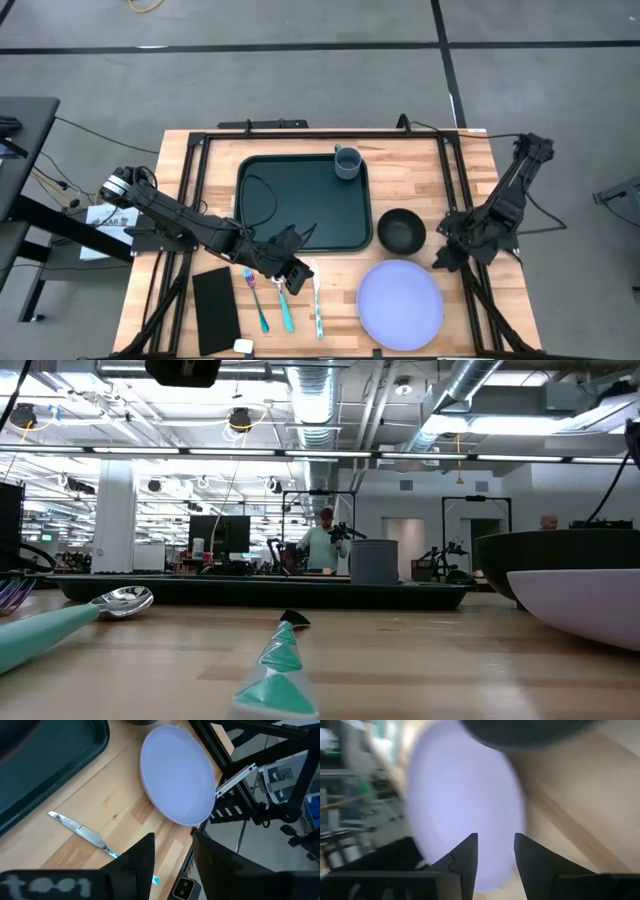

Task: Set up tray
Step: Put the purple plate on the green serving tray below the blue mug

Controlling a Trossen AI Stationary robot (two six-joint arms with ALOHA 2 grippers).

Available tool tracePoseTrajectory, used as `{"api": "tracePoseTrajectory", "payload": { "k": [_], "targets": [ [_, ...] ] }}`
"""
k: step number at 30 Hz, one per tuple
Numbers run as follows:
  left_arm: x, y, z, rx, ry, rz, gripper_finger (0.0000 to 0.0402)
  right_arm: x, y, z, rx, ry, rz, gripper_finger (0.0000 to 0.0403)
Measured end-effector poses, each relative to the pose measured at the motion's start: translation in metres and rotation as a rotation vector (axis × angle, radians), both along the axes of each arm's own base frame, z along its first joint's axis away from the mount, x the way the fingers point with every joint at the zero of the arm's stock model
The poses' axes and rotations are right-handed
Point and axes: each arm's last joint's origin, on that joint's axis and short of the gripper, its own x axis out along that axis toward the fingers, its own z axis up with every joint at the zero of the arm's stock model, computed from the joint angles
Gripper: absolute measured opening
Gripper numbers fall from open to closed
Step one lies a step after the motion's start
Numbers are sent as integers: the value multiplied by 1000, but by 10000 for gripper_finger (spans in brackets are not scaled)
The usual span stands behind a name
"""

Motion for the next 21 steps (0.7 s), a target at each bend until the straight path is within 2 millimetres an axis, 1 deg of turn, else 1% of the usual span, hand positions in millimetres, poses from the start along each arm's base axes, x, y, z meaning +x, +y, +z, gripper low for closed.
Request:
{"api": "tracePoseTrajectory", "payload": {
  "k": [3,9,21],
  "targets": [
    [0,0,0,4,-1,0,122,1,4,-6,-29,96,5,120],
    [0,0,0,9,-2,-2,122,6,13,-14,-68,174,27,120],
    [0,0,0,18,-4,-9,122,17,29,-23,-91,184,62,120]
  ]
}}
